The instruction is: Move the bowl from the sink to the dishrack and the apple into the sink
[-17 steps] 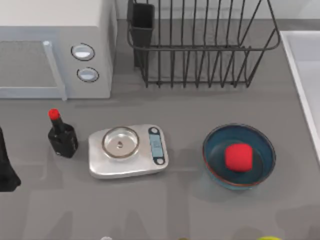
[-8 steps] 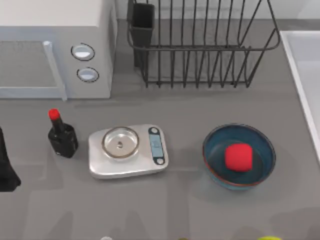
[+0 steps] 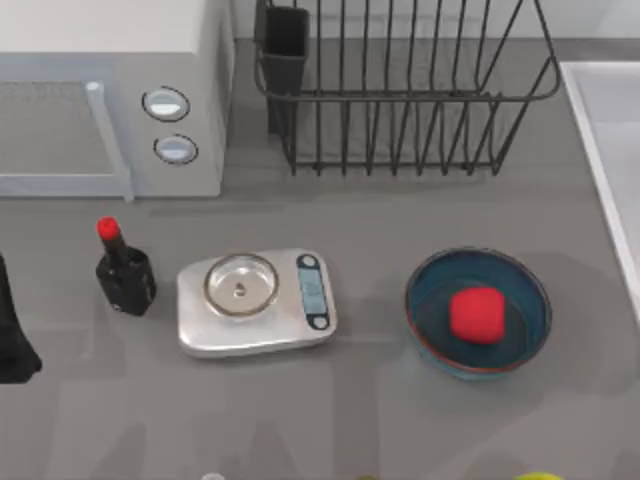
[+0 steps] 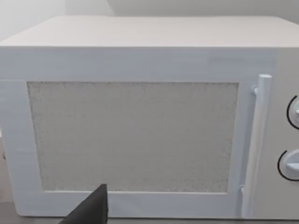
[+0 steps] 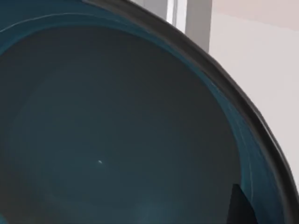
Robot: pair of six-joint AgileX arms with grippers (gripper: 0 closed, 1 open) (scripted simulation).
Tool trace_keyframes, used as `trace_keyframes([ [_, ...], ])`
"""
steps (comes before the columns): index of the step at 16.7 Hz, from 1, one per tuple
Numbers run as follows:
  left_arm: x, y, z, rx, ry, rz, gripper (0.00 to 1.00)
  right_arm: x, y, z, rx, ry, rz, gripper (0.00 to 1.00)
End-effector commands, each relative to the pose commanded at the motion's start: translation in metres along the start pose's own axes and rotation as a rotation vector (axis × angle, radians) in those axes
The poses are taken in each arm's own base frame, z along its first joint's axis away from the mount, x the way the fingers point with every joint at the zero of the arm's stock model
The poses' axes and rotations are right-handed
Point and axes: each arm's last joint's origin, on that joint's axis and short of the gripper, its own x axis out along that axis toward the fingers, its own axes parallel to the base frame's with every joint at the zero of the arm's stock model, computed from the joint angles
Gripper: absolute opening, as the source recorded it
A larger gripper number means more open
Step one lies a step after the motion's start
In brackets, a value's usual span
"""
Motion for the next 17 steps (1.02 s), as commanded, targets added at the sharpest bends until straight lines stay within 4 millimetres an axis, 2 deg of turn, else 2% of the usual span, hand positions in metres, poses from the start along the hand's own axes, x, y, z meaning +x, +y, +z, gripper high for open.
trace_keyframes([
  [2, 0.0, 0.0, 0.0, 0.0, 0.0, 0.0, 1.0, -0.005, 0.038, 0.037, -0.026, -0.15, -0.069, 0.0],
  [4, 0.0, 0.0, 0.0, 0.0, 0.0, 0.0, 1.0, -0.016, 0.085, 0.07, -0.03, -0.322, -0.111, 0.0],
  [6, 0.0, 0.0, 0.0, 0.0, 0.0, 0.0, 1.0, -0.035, 0.137, 0.094, -0.005, -0.504, -0.121, 0.0],
  [8, 0.0, 0.0, 0.0, 0.0, 0.0, 0.0, 1.0, -0.061, 0.188, 0.108, 0.048, -0.681, -0.098, 0.0],
  [11, 0.0, 0.0, 0.0, 0.0, 0.0, 0.0, 1.0, -0.105, 0.254, 0.109, 0.168, -0.907, -0.018, 0.0],
  [13, 0.0, 0.0, 0.0, 0.0, 0.0, 0.0, 1.0, -0.133, 0.285, 0.102, 0.258, -1.019, 0.051, 0.0],
  [15, 0.0, 0.0, 0.0, 0.0, 0.0, 0.0, 1.0, -0.155, 0.304, 0.094, 0.335, -1.094, 0.112, 0.0],
  [17, 0.0, 0.0, 0.0, 0.0, 0.0, 0.0, 1.0, -0.168, 0.314, 0.088, 0.383, -1.131, 0.149, 0.0],
])
